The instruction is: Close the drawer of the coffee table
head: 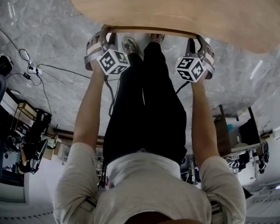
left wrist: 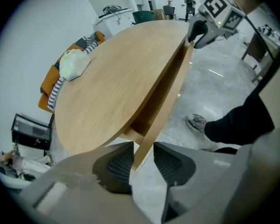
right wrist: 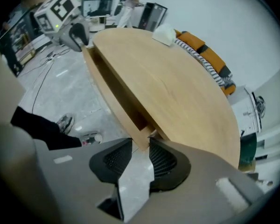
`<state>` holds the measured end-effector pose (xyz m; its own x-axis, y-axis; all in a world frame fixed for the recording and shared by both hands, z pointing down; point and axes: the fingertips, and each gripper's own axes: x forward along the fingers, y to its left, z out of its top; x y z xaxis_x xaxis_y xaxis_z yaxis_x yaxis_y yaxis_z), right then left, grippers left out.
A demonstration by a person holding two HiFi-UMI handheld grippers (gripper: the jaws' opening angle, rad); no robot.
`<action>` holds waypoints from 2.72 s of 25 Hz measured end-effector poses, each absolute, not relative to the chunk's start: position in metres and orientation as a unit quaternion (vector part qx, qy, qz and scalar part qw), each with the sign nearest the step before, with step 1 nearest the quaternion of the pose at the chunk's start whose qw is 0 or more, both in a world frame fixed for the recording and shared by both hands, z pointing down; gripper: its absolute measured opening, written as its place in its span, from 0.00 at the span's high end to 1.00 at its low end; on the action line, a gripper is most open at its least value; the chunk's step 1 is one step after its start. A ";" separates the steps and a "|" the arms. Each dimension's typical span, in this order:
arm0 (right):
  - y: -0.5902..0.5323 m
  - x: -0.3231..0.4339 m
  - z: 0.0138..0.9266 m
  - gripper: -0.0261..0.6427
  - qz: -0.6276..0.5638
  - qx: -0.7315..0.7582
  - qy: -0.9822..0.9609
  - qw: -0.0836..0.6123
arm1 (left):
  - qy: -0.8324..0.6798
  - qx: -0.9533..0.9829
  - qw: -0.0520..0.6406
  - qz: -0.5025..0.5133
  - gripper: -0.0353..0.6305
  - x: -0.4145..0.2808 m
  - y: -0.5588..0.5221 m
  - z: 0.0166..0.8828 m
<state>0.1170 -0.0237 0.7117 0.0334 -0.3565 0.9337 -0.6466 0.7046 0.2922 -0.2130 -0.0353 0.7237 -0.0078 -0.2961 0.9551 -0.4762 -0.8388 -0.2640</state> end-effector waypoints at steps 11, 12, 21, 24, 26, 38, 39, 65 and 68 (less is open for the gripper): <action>-0.024 0.128 0.713 0.78 0.291 0.532 -0.612 0.508 | -0.375 0.670 0.098 0.633 0.67 -0.215 -0.042 0.721; -0.027 0.127 0.713 0.78 0.293 0.536 -0.610 0.504 | -0.381 0.669 0.098 0.631 0.67 -0.216 -0.044 0.720; -0.042 0.131 0.715 0.80 0.391 0.597 -0.576 0.398 | -0.443 0.658 0.153 0.590 0.63 -0.221 -0.063 0.719; -0.039 0.128 0.716 0.84 0.435 0.615 -0.564 0.338 | -0.479 0.645 0.198 0.562 0.61 -0.223 -0.061 0.716; -0.039 0.127 0.719 0.93 0.457 0.628 -0.550 0.307 | -0.515 0.623 0.250 0.533 0.60 -0.226 -0.059 0.717; -0.042 0.107 0.703 0.95 0.411 0.613 -0.609 0.290 | -0.560 0.607 0.312 0.469 0.60 -0.229 -0.057 0.715; -0.041 0.098 0.699 0.95 0.403 0.600 -0.626 0.294 | -0.562 0.612 0.313 0.459 0.66 -0.230 -0.054 0.712; -0.009 0.072 -0.009 0.95 -0.133 0.694 -0.705 0.053 | -0.420 0.904 0.071 0.049 0.91 -0.036 -0.067 0.083; -0.003 0.101 -0.054 0.95 -0.132 0.709 -0.693 0.005 | -0.413 0.909 0.042 0.035 0.91 -0.011 -0.053 0.047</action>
